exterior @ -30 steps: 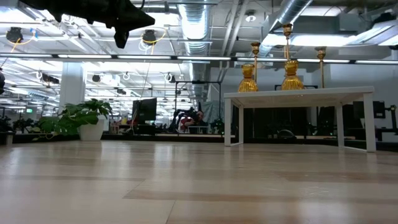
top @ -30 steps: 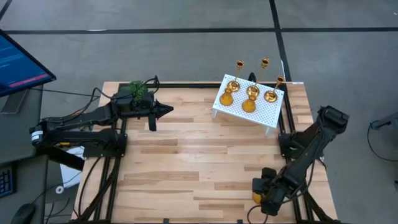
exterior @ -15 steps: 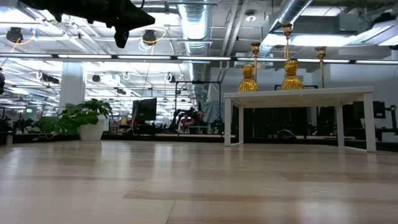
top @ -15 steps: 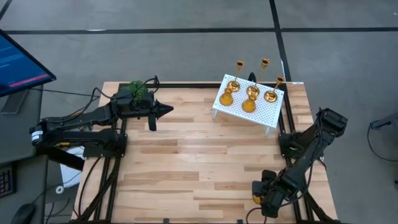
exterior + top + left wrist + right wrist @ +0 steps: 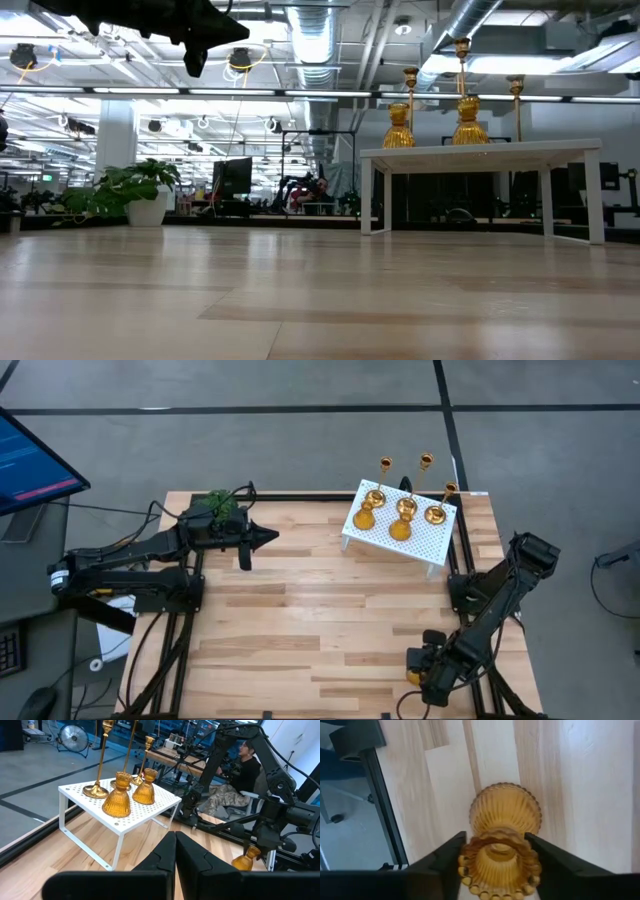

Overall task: Pick & Place candle stick holders
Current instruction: Put the yellow candle holder on the shelf aligned with the other yellow candle holders

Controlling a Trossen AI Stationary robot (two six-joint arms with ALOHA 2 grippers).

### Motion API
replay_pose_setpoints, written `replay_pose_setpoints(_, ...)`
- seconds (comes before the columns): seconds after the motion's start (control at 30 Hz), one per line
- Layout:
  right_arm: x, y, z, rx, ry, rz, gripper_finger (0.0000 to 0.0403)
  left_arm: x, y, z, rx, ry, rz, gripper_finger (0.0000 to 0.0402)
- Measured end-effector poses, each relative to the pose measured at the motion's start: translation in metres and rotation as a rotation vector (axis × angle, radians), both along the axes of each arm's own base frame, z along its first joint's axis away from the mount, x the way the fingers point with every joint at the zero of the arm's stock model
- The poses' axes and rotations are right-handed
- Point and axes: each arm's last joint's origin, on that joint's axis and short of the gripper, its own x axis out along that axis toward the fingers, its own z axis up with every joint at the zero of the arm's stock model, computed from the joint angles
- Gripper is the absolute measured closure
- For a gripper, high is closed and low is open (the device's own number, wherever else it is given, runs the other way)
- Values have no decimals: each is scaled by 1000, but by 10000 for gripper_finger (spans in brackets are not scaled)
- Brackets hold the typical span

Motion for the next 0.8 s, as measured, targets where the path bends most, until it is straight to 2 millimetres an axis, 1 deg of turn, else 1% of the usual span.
replay_pose_setpoints(0.07, 0, 0, 1, -4, -12, 2, 247, 0, 0, 0, 0, 0, 0, 394)
replay_pose_setpoints(0.1, 0, 0, 1, -4, -15, 7, 253, 0, 0, 0, 0, 0, 2, 394)
replay_pose_setpoints(0.33, 7, -5, 1, -37, -47, -1, 253, 0, 0, 0, 0, 0, 3, 394)
replay_pose_setpoints(0.57, 14, -22, 4, -88, -29, -20, 252, 0, 0, 0, 0, 0, 3, 394)
replay_pose_setpoints(0.67, 17, -31, 14, -69, -53, -31, 249, 0, 0, 0, 0, 0, 3, 394)
replay_pose_setpoints(0.8, 17, -47, 28, -67, -56, -72, 251, 0, 0, 0, 0, 0, 3, 394)
